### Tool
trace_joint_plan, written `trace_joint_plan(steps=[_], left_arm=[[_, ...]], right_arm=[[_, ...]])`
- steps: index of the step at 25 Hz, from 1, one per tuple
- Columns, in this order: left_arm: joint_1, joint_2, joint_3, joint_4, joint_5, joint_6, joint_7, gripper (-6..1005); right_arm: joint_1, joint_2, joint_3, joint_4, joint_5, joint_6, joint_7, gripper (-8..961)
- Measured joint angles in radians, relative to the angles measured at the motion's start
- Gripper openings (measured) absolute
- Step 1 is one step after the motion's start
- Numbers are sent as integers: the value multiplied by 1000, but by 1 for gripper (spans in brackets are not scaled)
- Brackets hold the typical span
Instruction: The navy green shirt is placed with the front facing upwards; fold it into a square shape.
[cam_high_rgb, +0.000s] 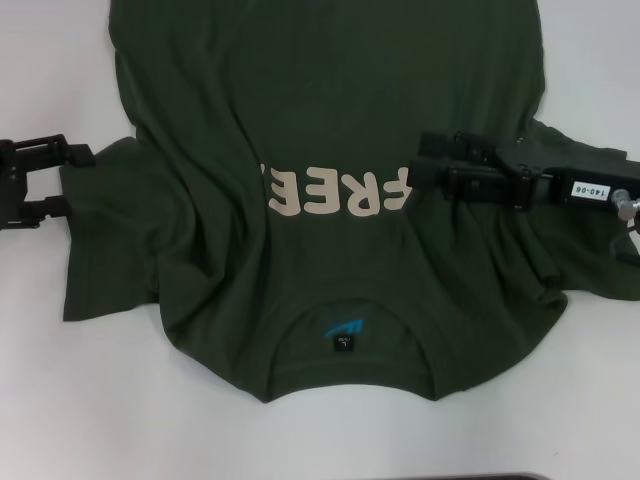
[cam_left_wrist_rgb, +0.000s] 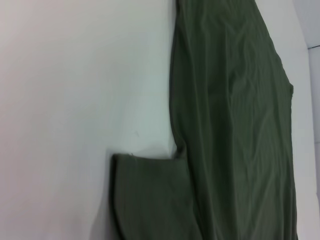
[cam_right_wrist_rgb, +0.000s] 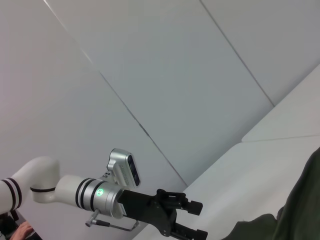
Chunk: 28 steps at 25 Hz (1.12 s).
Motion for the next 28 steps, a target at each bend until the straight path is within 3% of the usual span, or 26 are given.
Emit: trace_joint_plan(steps=[16,28], left_arm=[[-1,-8,0,10,55,-90,-23,872],[-19,-29,2,15,105,-135,-35,873]], right_arm=[[1,0,1,-1,-4,15,24,945],[1,0,1,-1,-4,19,24,945]])
